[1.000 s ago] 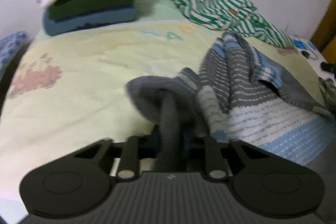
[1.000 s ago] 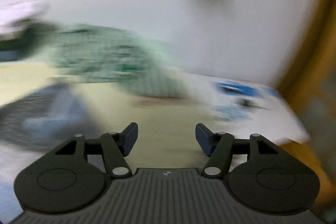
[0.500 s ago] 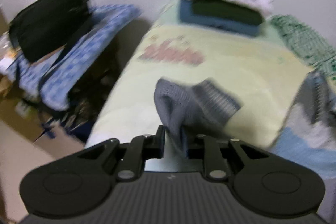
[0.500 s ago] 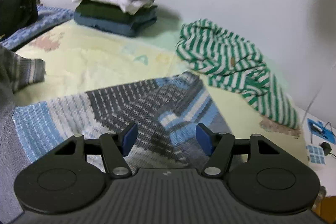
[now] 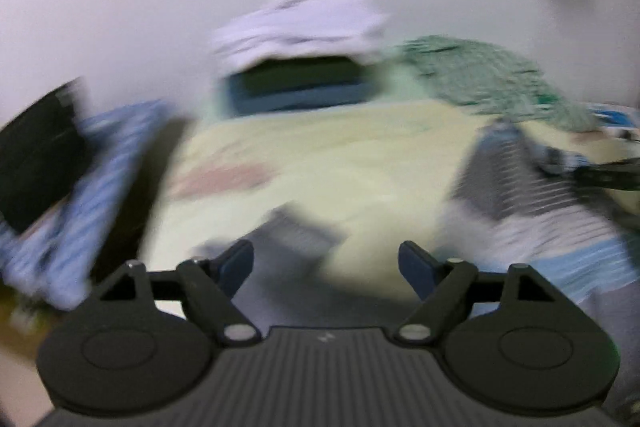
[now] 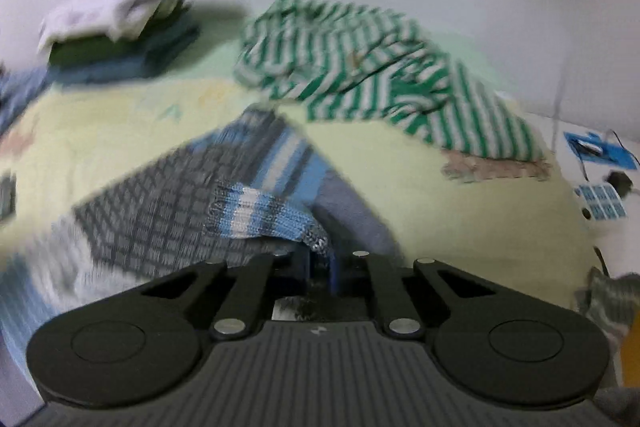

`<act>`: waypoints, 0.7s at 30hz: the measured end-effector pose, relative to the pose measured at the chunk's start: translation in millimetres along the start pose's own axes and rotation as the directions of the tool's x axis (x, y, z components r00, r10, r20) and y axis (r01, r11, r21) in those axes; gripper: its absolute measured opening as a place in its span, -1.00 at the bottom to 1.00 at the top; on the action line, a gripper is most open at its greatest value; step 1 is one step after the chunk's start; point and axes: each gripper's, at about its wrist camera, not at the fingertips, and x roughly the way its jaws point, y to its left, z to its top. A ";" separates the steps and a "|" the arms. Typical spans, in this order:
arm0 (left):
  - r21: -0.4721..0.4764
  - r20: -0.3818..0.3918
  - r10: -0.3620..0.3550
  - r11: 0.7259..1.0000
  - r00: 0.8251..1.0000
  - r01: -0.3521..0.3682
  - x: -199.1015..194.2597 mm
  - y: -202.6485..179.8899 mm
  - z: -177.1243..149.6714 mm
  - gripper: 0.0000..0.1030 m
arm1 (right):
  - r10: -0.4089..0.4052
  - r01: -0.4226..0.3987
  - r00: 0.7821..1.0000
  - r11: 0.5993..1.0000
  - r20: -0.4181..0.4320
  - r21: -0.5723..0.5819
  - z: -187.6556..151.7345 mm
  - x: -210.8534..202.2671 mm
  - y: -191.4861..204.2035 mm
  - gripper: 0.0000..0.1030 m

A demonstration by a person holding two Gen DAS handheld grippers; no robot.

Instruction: Fold clothes

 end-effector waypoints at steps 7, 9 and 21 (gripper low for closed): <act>0.110 -0.106 -0.176 0.976 0.979 0.188 102.8 -63.8 46.0 0.22 | -0.126 0.119 0.989 0.989 0.077 0.092 18.1 -24.0 -39.6 -0.85; 0.117 -0.129 -0.207 0.968 0.970 0.222 120.9 -73.9 54.5 0.22 | -0.157 0.148 0.986 0.979 0.061 0.143 21.8 -24.3 -58.2 -0.85; 0.152 -0.181 -0.250 0.948 0.951 0.278 156.4 -99.4 67.4 -0.79 | -0.261 0.268 0.963 0.953 -0.065 0.143 4.3 15.2 -78.7 -0.82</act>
